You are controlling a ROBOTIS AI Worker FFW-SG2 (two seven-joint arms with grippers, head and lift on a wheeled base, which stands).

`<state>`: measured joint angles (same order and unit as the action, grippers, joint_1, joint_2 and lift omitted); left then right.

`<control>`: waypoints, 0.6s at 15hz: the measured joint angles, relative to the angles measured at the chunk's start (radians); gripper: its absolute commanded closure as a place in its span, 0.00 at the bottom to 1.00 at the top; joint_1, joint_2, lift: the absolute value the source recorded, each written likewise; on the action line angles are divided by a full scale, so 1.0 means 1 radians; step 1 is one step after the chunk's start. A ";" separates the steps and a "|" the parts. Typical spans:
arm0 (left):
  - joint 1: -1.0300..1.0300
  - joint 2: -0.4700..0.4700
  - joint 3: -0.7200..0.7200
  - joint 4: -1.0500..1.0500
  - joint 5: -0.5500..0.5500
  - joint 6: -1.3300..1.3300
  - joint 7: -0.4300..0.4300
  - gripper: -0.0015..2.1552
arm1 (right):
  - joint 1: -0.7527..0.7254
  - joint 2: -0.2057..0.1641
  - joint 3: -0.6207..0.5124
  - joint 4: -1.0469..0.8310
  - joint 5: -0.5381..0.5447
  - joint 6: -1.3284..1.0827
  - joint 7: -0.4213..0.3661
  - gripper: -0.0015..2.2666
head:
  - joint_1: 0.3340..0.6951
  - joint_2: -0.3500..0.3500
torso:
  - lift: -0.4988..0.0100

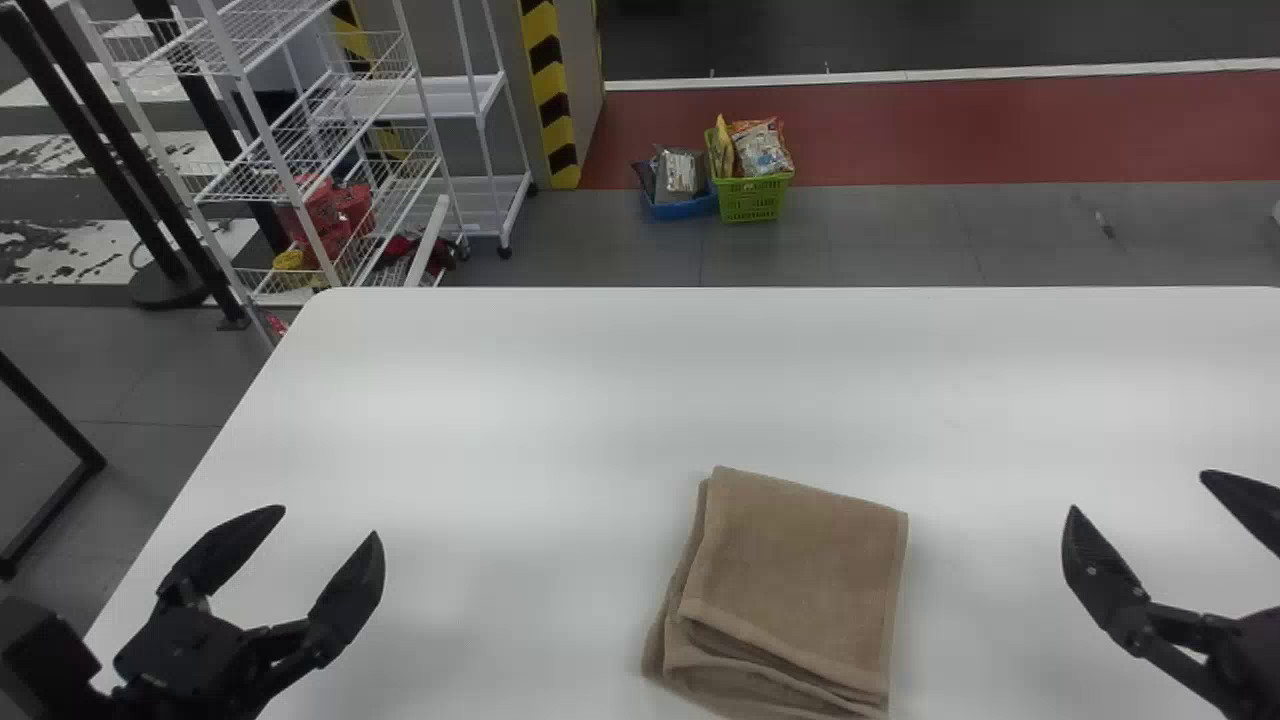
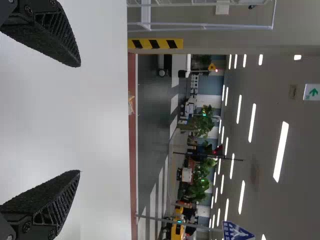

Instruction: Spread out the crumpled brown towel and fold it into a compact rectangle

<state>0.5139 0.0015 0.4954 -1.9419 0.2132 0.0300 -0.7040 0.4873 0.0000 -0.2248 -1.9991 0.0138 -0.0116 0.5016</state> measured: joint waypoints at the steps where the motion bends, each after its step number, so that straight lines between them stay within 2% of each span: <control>1: 0.000 0.000 0.000 0.000 0.000 0.000 0.000 0.02 | 0.001 0.000 0.003 -0.001 0.000 0.000 0.000 0.03 | 1.00 0.71 | 0.73; 9: -0.001 0.000 0.000 0.005 -0.001 0.000 -0.002 0.02 | 0.002 0.000 0.010 -0.003 -0.006 0.005 0.000 0.03 | 1.00 0.72 | 0.73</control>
<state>0.5124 0.0015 0.4955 -1.9366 0.2119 0.0300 -0.7064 0.4893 0.0000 -0.2148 -2.0016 0.0073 -0.0071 0.5016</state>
